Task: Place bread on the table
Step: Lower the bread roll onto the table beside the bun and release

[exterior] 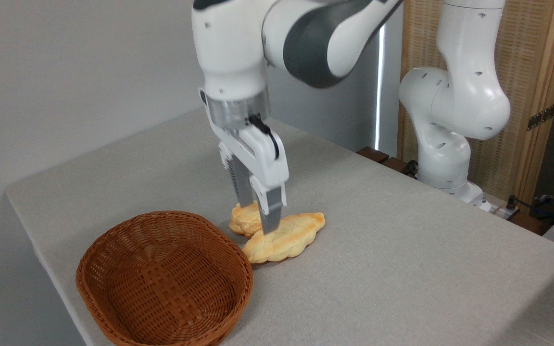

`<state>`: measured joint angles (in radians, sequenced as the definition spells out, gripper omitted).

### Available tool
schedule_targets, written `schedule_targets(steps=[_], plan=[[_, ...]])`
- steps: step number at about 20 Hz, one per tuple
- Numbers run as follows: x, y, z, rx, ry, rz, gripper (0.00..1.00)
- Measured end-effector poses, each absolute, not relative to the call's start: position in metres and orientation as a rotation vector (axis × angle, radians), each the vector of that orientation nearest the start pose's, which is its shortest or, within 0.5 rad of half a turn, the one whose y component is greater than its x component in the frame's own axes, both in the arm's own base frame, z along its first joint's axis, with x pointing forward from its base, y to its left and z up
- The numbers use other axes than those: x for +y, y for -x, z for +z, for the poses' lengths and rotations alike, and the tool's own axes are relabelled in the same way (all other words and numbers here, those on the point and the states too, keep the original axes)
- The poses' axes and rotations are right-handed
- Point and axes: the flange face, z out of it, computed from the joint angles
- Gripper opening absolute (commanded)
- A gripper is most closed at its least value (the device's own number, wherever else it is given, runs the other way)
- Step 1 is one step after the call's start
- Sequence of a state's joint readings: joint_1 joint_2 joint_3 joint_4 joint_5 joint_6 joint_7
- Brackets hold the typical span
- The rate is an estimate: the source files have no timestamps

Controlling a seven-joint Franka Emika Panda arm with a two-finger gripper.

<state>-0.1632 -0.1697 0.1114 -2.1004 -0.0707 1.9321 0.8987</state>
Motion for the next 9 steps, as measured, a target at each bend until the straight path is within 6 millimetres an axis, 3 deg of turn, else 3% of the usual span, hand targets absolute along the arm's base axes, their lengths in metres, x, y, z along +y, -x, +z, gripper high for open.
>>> schedule_targets(steps=[5,9], plan=[[-0.028,-0.518,0.548,1.345,2.870,-0.221,1.00],[-0.028,-0.522,0.566,1.204,2.922,-0.272,1.00]])
